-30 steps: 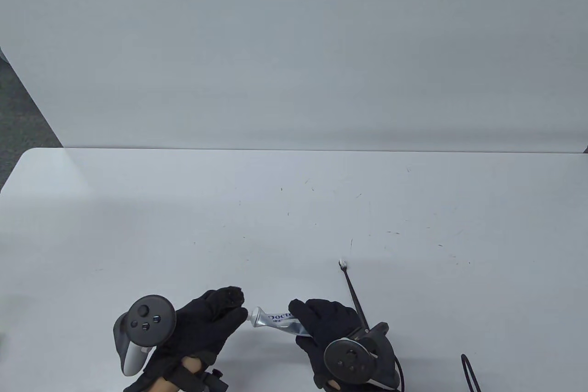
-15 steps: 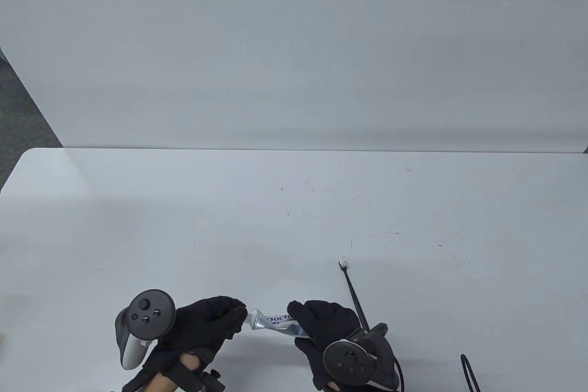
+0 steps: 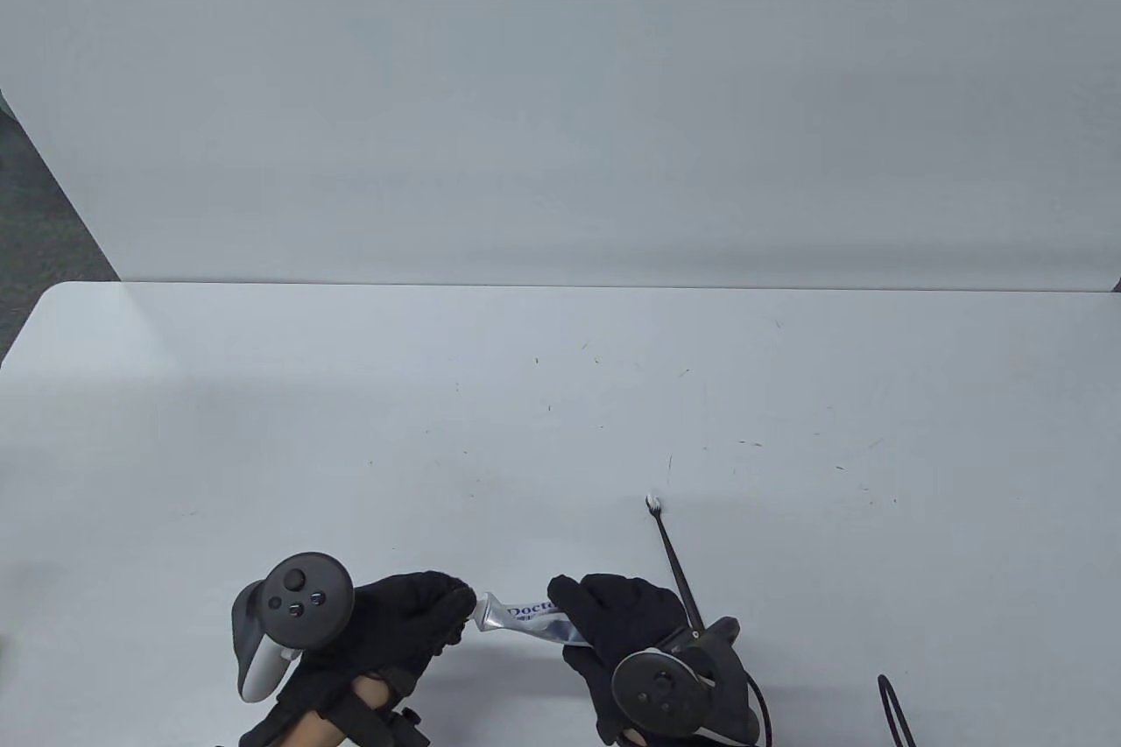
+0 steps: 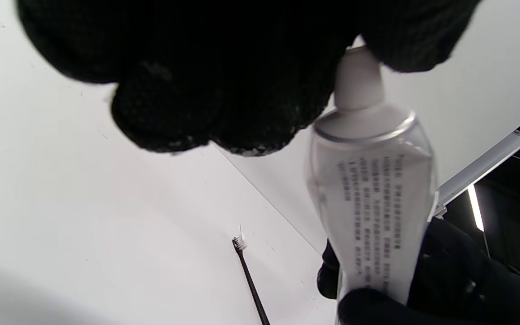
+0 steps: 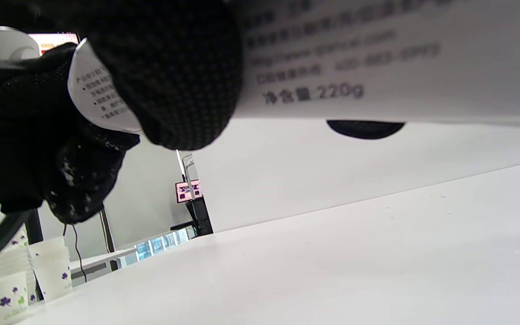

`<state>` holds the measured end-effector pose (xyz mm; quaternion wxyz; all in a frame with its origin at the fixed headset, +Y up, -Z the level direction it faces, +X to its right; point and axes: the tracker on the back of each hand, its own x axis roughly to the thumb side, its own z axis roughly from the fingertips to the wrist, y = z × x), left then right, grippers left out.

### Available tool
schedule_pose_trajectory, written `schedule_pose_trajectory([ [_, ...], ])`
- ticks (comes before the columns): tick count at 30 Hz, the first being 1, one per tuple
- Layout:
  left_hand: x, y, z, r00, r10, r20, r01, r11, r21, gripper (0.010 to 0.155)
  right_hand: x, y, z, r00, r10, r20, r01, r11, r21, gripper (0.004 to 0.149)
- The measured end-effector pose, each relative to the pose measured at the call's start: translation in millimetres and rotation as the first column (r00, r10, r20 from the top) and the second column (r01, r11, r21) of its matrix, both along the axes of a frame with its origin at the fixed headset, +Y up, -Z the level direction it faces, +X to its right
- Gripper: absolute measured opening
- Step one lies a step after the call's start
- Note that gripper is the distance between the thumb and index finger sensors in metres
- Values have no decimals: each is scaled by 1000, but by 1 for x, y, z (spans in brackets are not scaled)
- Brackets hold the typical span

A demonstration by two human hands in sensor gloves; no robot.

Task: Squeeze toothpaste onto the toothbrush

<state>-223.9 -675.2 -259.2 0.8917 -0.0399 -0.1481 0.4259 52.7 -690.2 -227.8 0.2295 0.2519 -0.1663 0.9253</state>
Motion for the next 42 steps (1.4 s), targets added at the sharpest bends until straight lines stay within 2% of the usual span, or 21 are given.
schedule_pose_trajectory([
  [2,1,4,1,999,-46,25,45,998,32,47,0,0,-1,1000,-2,0,2,1000,-12,55],
  [4,3,6,1,993,-28,111,22,998,55,51,-1,-1,-1,1000,8,5,-8,1000,-7,55],
  [5,1,6,1,995,-2,101,-3,999,43,54,-1,0,-1,1000,4,9,-4,1000,-10,55],
  [6,0,5,1,998,19,62,-21,999,37,58,0,0,-1,1000,-6,10,6,1000,-14,55],
  [7,-5,1,1,999,29,-27,-28,999,31,66,1,0,-1,1000,-20,4,20,1000,-18,55],
  [8,-7,-1,1,996,37,-80,-35,999,29,68,1,1,-1,1000,-19,8,19,1000,-16,55],
  [11,-6,-3,-3,999,-39,-19,38,998,-41,56,0,1,1,1000,-9,3,9,1000,-9,55],
  [13,-4,-2,-2,1000,13,-20,-13,1000,-27,45,-2,0,1,999,32,4,-32,999,-1,55],
  [18,0,1,-4,994,36,99,-32,999,-41,48,-3,-1,1,999,38,1,-38,999,-1,55],
  [19,-1,1,-4,995,31,91,-27,999,-43,49,-3,-1,1,999,37,1,-37,999,0,55],
  [22,-5,-4,-1,998,-36,-52,33,998,-58,61,-3,-1,1,1000,25,-4,-25,1000,-6,55],
  [24,-4,-6,-4,996,-84,18,86,992,-94,58,-4,-1,1,1000,25,-4,-25,1000,-1,55],
  [25,-2,-6,-4,998,-49,36,53,992,-110,52,-4,-1,2,999,40,-2,-40,999,4,55],
  [26,-1,-6,-4,999,-17,39,21,994,-110,49,-4,-1,2,998,55,-1,-55,998,9,55],
  [31,1,1,-1,998,-60,33,61,997,-47,46,-5,0,3,999,45,-8,-45,999,10,55],
  [35,-1,-1,-2,999,-32,27,34,997,-63,46,-4,0,3,999,42,-10,-42,999,-7,55],
  [38,-10,-4,-3,996,66,-67,-70,996,-59,49,0,1,1,1000,-4,-3,4,999,-38,61],
  [42,-26,-4,-8,986,106,-127,-113,992,-51,49,17,10,-5,983,-175,45,178,982,-64,69],
])
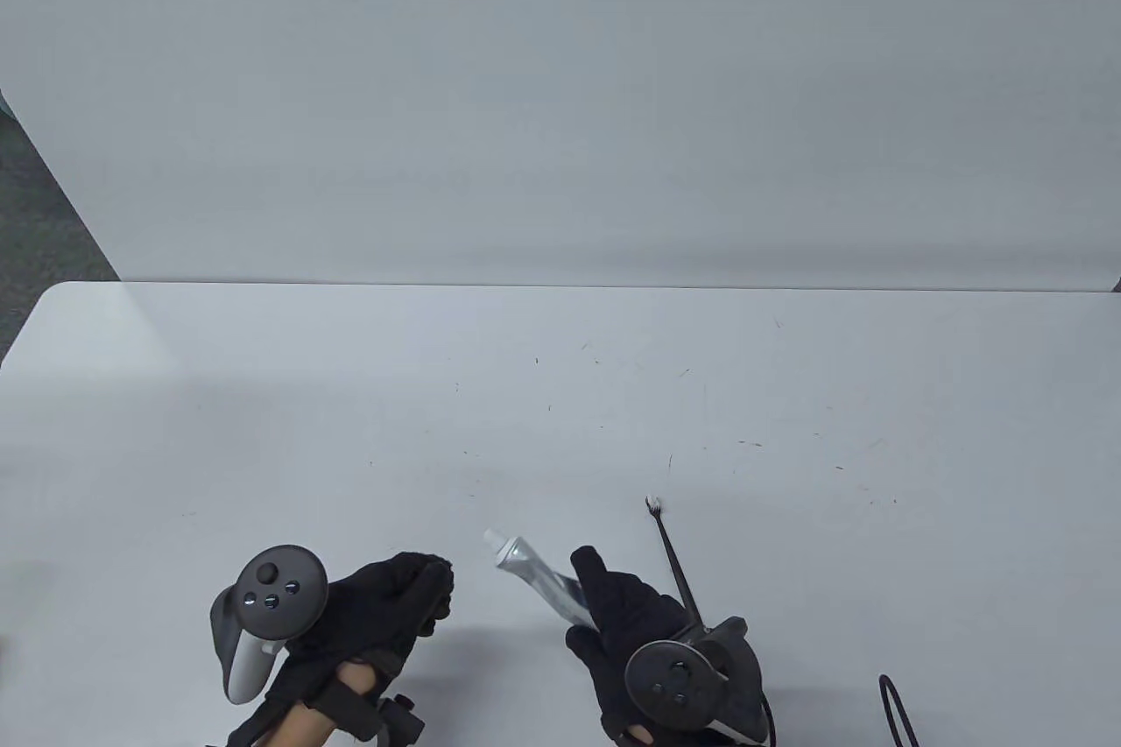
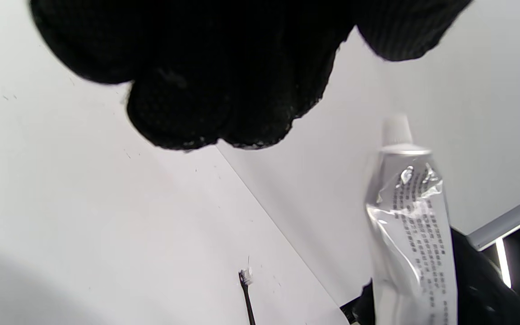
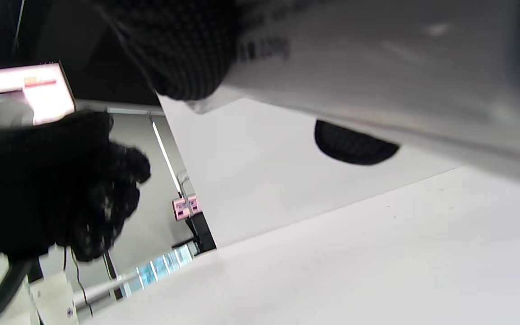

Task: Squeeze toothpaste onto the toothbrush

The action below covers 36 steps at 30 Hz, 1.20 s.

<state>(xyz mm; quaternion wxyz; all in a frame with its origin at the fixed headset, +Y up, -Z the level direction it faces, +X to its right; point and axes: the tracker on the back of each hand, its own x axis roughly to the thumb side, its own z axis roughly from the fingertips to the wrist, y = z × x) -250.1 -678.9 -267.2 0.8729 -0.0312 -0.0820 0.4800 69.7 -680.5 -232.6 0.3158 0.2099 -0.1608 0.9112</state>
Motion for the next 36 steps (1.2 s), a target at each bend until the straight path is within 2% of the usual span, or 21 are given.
schedule_pose_trajectory([
  [4,-9,0,-2,998,44,-45,-43,999,7,49,20,2,-12,978,-192,77,200,973,-118,65],
  [6,-12,-1,-4,997,48,-55,-48,999,2,49,22,-2,-22,968,-214,130,237,953,-191,64],
  [10,-15,-3,-7,996,56,-66,-57,998,-11,49,0,-23,-45,982,5,189,66,927,-369,59],
  [12,-17,-4,-8,996,55,-71,-56,998,-12,49,-15,-38,-59,977,103,186,-6,888,-461,56],
  [13,-18,-5,-8,995,60,-75,-61,998,-12,49,-25,-49,-67,972,147,186,-26,847,-530,56],
  [15,-20,-5,-8,995,68,-76,-70,997,-18,48,-39,-61,-77,957,199,212,-38,809,-587,56],
  [18,-21,-6,-8,995,69,-78,-71,997,-20,50,-54,-74,-92,930,267,254,-64,797,-600,56],
  [22,-23,-3,-8,993,86,-76,-87,996,-14,49,-61,-79,-101,922,283,266,-74,801,-594,57],
  [23,-23,-3,-8,993,89,-73,-90,996,-14,49,-65,-78,-102,916,332,227,-134,785,-605,59],
  [25,-23,-3,-8,993,96,-71,-97,995,-13,49,-71,-77,-103,842,521,141,-344,719,-604,63],
  [26,-22,-3,-8,993,97,-65,-99,995,-15,49,-73,-78,-103,818,566,101,-401,687,-606,64],
  [28,-20,-3,-8,994,100,-48,-101,995,-15,50,-78,-77,-102,804,582,121,-424,705,-568,64],
  [33,-18,-2,-7,994,106,-17,-107,994,-9,49,-80,-71,-103,753,647,116,-480,662,-576,65],
  [36,-18,-3,-8,995,99,-19,-99,995,-11,50,-73,-67,-103,766,630,127,-458,674,-579,66],
])
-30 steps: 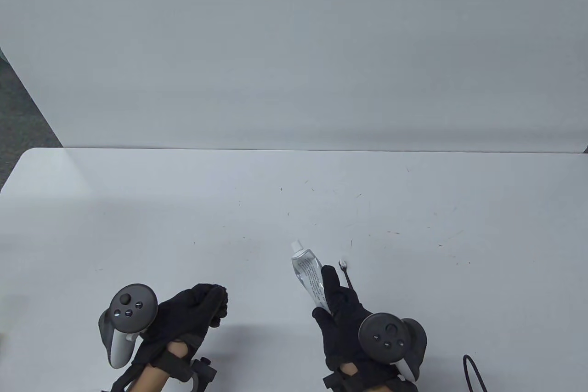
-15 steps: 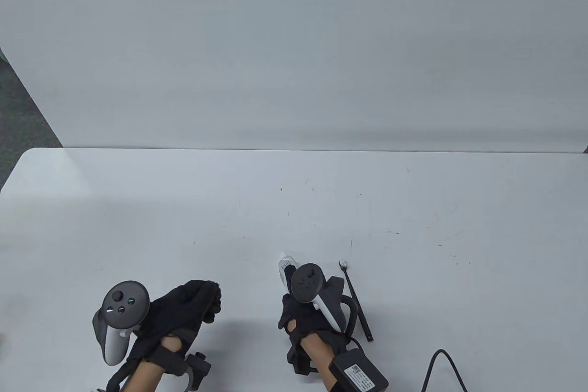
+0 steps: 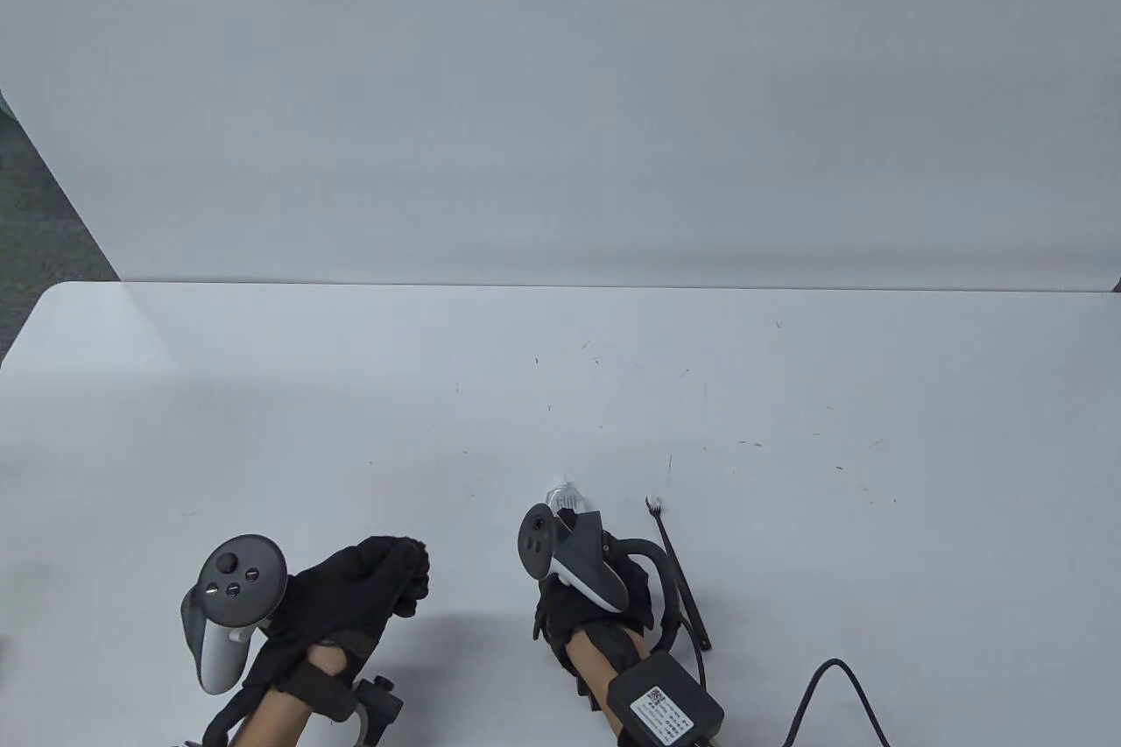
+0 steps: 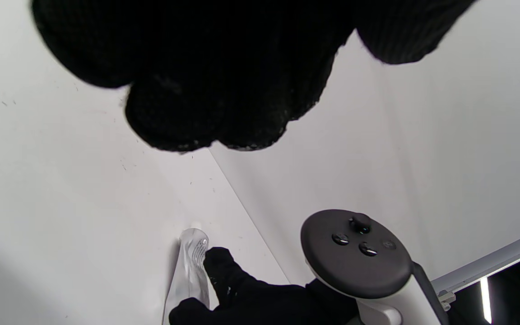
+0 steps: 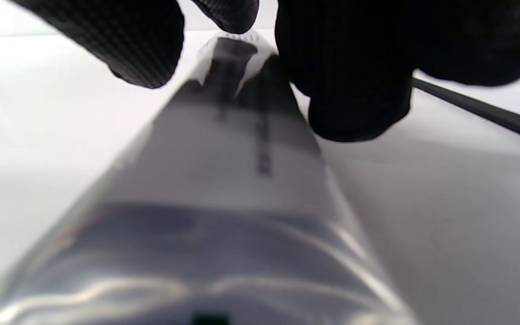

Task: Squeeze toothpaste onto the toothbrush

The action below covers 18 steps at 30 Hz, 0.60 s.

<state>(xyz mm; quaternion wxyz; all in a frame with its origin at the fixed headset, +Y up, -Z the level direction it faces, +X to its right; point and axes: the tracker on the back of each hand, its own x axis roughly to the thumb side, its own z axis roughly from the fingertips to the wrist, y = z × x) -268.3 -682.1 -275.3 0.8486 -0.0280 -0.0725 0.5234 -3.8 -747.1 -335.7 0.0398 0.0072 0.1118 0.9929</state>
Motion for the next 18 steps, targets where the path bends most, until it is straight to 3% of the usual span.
schedule_pose_trajectory([
  [7,-1,0,0,1000,-6,-10,6,1000,-5,50,12,12,4,997,-73,15,73,997,-26,66],
  [9,-2,2,1,999,-11,-33,12,1000,26,51,18,29,9,994,-105,-12,105,994,37,67],
  [12,-5,15,9,983,-121,-140,144,976,165,57,38,73,28,969,-219,-115,243,930,276,65],
  [14,-4,25,16,943,-249,-221,304,913,271,60,58,99,46,944,-256,-207,324,833,448,61],
  [16,2,35,23,848,-425,-316,521,775,357,64,83,119,68,944,-217,-248,327,709,624,56],
  [17,6,37,25,808,-484,-336,586,718,376,67,92,123,74,943,-193,-271,329,670,666,55],
  [18,12,38,27,734,-577,-358,679,622,389,71,103,125,81,935,-148,-322,340,631,697,55],
])
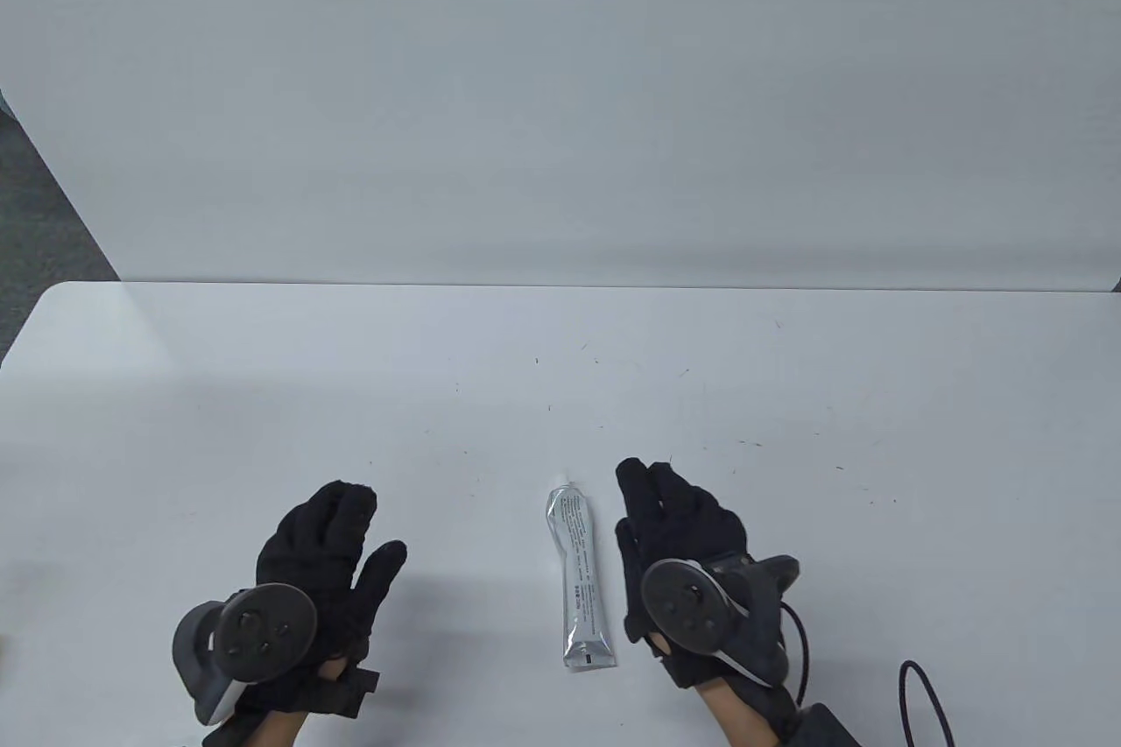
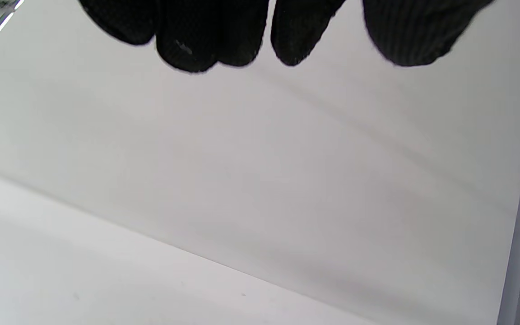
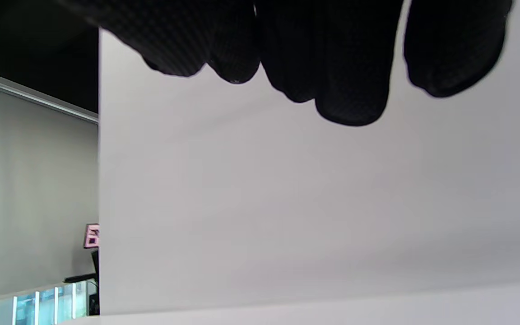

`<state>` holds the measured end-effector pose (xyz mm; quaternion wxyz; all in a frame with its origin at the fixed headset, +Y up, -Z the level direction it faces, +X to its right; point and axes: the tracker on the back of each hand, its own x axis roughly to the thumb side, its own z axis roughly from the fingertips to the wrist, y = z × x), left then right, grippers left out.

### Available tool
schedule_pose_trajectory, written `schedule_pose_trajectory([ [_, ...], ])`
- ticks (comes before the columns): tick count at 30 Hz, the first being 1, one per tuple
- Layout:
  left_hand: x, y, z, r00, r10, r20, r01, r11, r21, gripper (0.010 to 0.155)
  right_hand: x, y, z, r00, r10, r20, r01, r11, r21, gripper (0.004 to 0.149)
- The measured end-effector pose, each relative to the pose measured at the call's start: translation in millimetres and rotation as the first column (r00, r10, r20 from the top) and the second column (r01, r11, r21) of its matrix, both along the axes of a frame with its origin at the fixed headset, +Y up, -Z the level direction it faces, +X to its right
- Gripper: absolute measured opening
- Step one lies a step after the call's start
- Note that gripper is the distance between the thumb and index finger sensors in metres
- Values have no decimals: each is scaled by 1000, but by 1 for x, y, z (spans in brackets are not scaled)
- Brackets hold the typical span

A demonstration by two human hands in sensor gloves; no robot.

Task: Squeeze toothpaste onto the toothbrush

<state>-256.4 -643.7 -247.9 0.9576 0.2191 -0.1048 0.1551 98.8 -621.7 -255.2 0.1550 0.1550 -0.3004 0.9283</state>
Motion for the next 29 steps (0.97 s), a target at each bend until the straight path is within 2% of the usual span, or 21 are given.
schedule_pose_trajectory([
  [1,4,1,1,996,-87,-6,87,996,9,76,7,-1,4,999,30,-31,-29,999,28,56],
  [2,11,0,2,970,-239,-34,240,971,13,82,15,-3,7,996,75,-58,-72,996,46,58],
  [3,15,-1,3,947,-316,-61,317,948,10,87,22,-8,10,990,129,-59,-127,991,42,60],
  [5,23,-6,3,878,-464,-117,466,884,-9,95,32,-20,13,972,234,5,-234,972,13,69],
  [7,27,-12,0,879,-469,-83,468,883,-29,99,40,-35,13,947,319,34,-317,948,-34,72],
  [11,29,-23,-9,872,-487,-54,479,871,-113,106,50,-53,9,954,301,9,-296,943,-149,73],
  [19,27,-45,-27,855,-518,-24,496,831,-253,106,54,-66,0,956,293,16,-285,939,-195,66],
  [29,24,-50,-31,867,-499,-14,471,828,-303,105,55,-66,0,969,248,1,-244,952,-184,65],
])
